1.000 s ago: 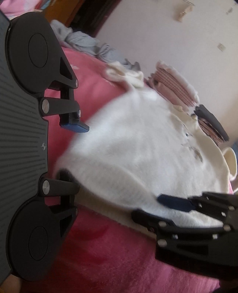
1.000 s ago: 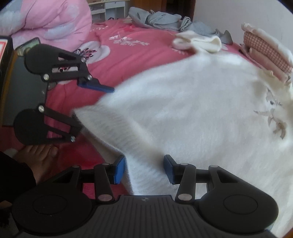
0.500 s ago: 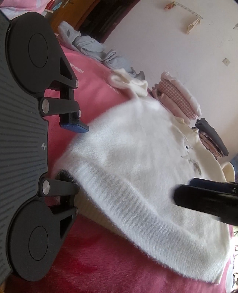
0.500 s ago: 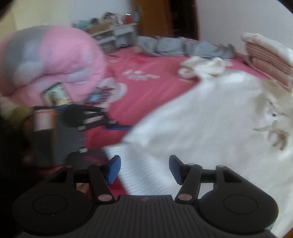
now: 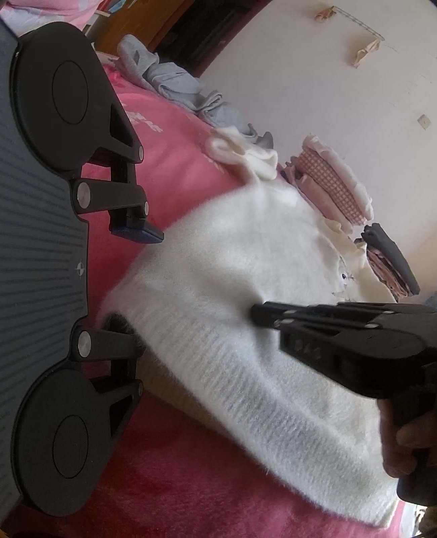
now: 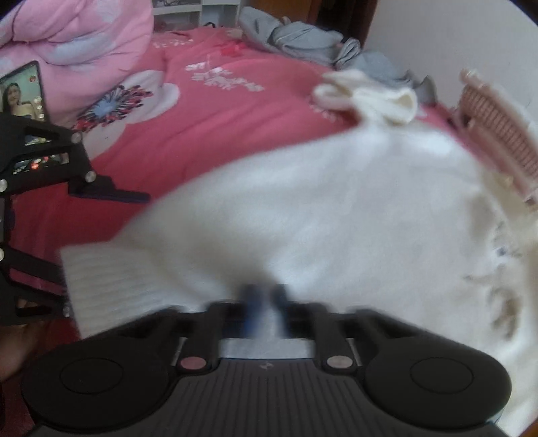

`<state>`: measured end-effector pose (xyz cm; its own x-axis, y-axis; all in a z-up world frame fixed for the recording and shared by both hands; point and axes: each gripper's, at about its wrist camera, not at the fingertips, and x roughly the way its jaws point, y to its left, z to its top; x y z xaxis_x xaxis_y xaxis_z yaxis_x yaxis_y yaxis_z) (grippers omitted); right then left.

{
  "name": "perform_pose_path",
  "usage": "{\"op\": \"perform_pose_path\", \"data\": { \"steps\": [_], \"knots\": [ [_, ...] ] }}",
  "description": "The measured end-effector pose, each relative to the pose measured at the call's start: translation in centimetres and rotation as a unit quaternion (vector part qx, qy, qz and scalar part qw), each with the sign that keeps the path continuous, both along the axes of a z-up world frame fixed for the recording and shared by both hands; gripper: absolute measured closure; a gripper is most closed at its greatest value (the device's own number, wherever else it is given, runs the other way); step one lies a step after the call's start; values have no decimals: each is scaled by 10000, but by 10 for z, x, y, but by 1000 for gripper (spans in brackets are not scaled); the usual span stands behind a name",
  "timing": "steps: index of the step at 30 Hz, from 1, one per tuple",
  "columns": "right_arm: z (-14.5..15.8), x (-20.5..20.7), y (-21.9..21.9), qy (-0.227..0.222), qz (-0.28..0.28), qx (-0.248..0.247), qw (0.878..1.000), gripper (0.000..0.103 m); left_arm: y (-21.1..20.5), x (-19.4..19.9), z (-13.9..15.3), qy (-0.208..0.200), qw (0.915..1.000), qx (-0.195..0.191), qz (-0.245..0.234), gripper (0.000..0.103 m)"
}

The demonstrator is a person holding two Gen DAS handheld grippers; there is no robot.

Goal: Fold clothes

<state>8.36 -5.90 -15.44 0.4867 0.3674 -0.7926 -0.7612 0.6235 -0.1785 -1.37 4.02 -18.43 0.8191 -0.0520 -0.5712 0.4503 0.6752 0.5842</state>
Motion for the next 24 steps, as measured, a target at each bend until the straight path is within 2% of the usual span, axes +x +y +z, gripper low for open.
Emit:
{"op": "perform_pose_path", "data": {
  "steps": [5,9,15,19,24],
  "knots": [
    [15,-8,3,-595,-104,-25,9982,99,0,1,2,-4,10000,-51,17,66],
    [9,-6,12,-1118,-140,-208,9934,99,-1,4,1,22,10000,-61,66,66],
    [-22,0,22,-1250,80,-521,9908,98,-1,2,-3,10,10000,96,-8,66],
    [-1,3,4,-827,-127,-45,9965,89,0,1,-4,-5,9999,160,-58,66],
    [32,-7,-27,-399,-363,623,9966,89,-1,-1,-4,-26,9997,247,-70,65]
  ]
}}
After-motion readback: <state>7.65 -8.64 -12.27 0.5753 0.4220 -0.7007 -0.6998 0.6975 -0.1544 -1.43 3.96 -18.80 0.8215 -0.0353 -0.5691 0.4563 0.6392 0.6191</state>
